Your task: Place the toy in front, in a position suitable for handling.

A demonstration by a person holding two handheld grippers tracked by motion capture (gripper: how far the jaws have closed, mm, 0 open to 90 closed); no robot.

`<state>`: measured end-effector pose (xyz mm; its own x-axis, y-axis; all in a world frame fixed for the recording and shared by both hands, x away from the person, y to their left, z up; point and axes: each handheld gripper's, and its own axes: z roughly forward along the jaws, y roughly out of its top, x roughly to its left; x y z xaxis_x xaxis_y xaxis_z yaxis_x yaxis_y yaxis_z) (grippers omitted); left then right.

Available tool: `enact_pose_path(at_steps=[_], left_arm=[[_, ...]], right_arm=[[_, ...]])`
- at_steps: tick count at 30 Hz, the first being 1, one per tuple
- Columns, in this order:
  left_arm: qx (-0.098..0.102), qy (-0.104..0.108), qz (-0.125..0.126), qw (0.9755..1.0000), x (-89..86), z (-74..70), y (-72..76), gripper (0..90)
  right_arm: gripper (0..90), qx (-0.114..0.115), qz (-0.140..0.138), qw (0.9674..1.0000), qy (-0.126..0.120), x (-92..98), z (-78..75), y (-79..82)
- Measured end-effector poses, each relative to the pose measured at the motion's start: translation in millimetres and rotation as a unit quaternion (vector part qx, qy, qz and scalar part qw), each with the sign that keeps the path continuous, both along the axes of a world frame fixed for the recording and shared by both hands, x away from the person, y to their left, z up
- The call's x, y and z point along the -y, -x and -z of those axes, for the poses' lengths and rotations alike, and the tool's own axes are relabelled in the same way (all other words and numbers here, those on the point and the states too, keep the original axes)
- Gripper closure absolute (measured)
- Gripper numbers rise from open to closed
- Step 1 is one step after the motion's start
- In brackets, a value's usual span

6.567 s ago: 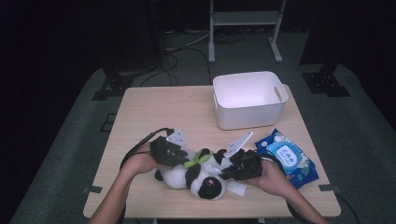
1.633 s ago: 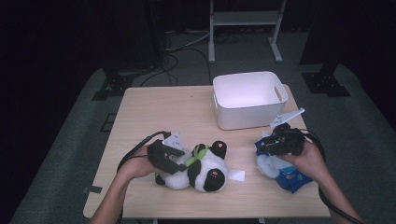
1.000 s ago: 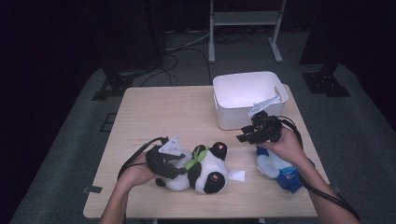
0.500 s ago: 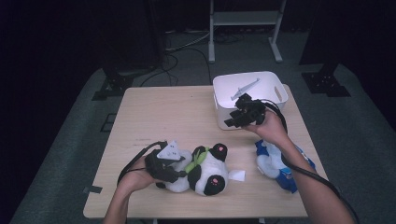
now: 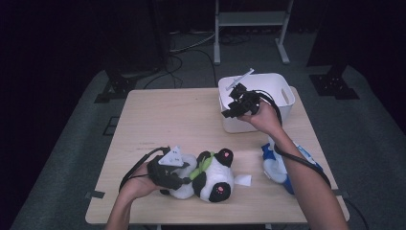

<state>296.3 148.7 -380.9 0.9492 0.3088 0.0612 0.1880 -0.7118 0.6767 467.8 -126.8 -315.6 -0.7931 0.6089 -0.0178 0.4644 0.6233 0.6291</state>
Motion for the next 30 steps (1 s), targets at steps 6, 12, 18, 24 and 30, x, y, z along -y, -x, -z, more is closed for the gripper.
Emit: enact_pose_path(at_steps=[6,12,18,24,30], left_arm=[[-0.004,0.006,0.002,1.0,-1.7,0.3,0.0,47.5],[-0.006,0.01,0.001,0.9999,-2.4,0.7,-0.6,47.5],[-0.006,0.009,0.004,0.9999,-3.4,0.6,-1.1,47.6],[-0.007,0.012,0.004,0.9999,-3.6,0.9,-0.7,47.5],[-0.007,0.013,0.005,0.9999,-4.1,0.8,-1.0,47.5]], right_arm=[[52.0,0.006,0.004,1.0,0.003,-2.5,-6.0,-3.0],[53.2,-0.001,0.016,0.9999,0.006,4.4,-6.7,-10.2],[59.6,-0.022,0.008,0.9995,0.023,1.2,1.3,-14.2],[65.9,-0.02,0.004,0.9994,0.028,-7.8,6.5,-13.5],[69.3,-0.027,-0.013,0.9995,0.011,-16.6,7.0,-8.7]])
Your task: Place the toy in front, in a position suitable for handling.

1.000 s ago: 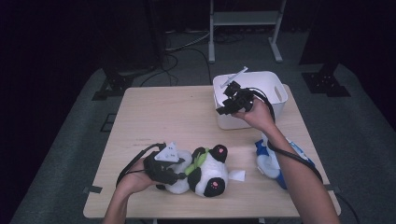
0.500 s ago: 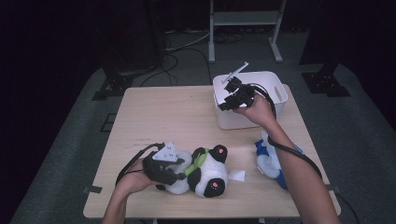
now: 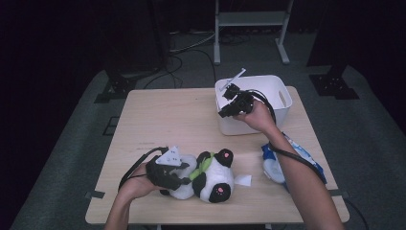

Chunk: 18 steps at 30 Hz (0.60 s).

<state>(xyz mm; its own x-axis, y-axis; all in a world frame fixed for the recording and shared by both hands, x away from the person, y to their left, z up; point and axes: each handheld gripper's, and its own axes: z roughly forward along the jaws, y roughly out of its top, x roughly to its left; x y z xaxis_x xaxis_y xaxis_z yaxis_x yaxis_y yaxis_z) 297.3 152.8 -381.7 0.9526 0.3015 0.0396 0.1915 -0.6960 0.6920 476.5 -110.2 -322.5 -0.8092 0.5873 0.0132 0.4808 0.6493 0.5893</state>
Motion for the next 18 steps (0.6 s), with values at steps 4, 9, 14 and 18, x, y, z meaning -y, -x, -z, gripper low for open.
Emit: enact_pose_path(at_steps=[4,9,14,18], left_arm=[[0.0,0.002,-0.002,1.0,0.3,0.2,0.7,47.4],[0.001,0.002,-0.001,1.0,0.1,0.3,0.9,47.3],[0.0,0.004,-0.001,1.0,-0.3,0.7,0.7,47.3],[0.001,0.005,-0.001,1.0,-0.2,0.9,1.1,47.3]], right_arm=[[69.1,0.001,-0.013,0.9999,-0.002,-10.6,-0.4,7.1],[68.3,0.004,-0.029,0.9996,0.0,-25.6,-2.3,15.8],[68.4,0.006,-0.045,0.999,-0.004,-45.0,-5.7,23.8],[68.9,-0.001,-0.067,0.9976,-0.015,-64.5,-10.7,30.1]])
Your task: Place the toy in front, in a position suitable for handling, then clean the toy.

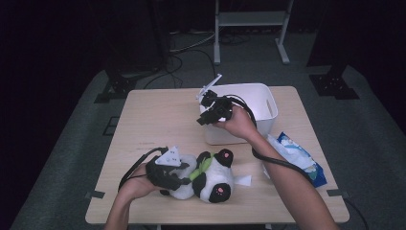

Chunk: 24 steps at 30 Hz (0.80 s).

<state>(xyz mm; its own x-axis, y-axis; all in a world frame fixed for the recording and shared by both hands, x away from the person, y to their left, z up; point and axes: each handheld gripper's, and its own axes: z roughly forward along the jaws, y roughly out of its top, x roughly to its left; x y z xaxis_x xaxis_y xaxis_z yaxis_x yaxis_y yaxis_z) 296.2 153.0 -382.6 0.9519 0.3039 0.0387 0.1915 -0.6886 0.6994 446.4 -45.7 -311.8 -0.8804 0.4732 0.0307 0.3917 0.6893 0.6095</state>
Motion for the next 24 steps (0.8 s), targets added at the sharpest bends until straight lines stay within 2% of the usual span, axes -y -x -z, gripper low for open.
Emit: enact_pose_path(at_steps=[1,3,6,13,15,20,24], left_arm=[[0.001,0.0,0.0,1.0,0.0,0.0,0.2,47.3],[0.002,-0.001,0.001,1.0,-0.1,0.1,0.7,47.2],[0.002,-0.004,0.002,1.0,0.1,-0.5,1.7,47.2],[0.0,-0.004,0.002,1.0,-0.2,-0.6,0.8,47.2],[0.0,-0.003,0.001,1.0,-0.2,-0.4,0.4,47.2],[0.0,0.001,0.001,1.0,-1.0,0.4,0.5,47.2],[-0.003,0.001,0.002,1.0,-1.4,0.2,0.4,47.2]], right_arm=[[66.8,-0.001,-0.006,1.0,-0.005,-4.8,-1.4,1.8],[64.7,0.016,-0.01,0.9997,0.013,-13.3,-3.6,7.1],[62.9,0.031,-0.007,0.9994,0.015,-12.8,-6.1,11.5],[60.2,0.026,0.022,0.9994,0.006,16.2,-8.6,6.7],[59.3,0.017,0.027,0.9995,0.002,23.2,-6.9,4.1],[58.1,-0.002,0.037,0.9993,-0.001,31.9,1.0,0.8],[58.0,-0.006,0.032,0.9995,0.004,31.4,4.8,2.0]])
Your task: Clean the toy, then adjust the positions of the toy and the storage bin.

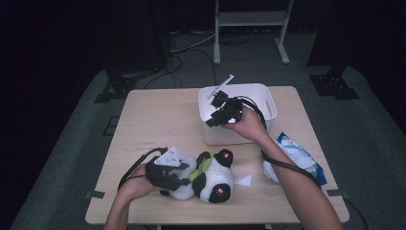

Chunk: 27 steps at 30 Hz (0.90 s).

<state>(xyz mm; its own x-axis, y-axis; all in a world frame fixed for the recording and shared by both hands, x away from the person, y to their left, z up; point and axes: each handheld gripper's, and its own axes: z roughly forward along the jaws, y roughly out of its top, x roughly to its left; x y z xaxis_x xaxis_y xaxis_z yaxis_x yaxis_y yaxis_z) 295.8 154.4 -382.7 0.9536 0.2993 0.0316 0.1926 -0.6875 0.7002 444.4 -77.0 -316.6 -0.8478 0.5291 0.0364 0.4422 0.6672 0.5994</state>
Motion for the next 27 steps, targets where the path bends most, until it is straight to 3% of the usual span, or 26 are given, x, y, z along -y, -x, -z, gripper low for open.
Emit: enact_pose_path(at_steps=[9,13,17,22,27], left_arm=[[0.001,-0.001,-0.002,1.0,0.9,-0.1,1.2,47.1],[0.001,-0.001,-0.002,1.0,0.8,-0.2,1.8,47.1],[0.0,0.001,-0.001,1.0,-0.1,0.1,0.9,47.1],[0.0,0.0,-0.002,1.0,0.8,-0.2,1.4,47.1],[-0.001,0.001,0.0,1.0,0.4,0.0,0.9,47.1]], right_arm=[[65.4,-0.013,-0.016,0.9997,0.013,-15.3,5.5,1.3],[66.3,-0.006,-0.019,0.9995,0.023,-23.9,5.7,3.2],[71.5,-0.008,-0.017,0.9998,0.008,-20.8,1.0,2.1],[74.8,-0.009,-0.013,0.9996,0.022,-23.4,4.0,0.4],[78.7,-0.012,-0.019,0.9996,0.015,-30.5,7.4,0.4]])
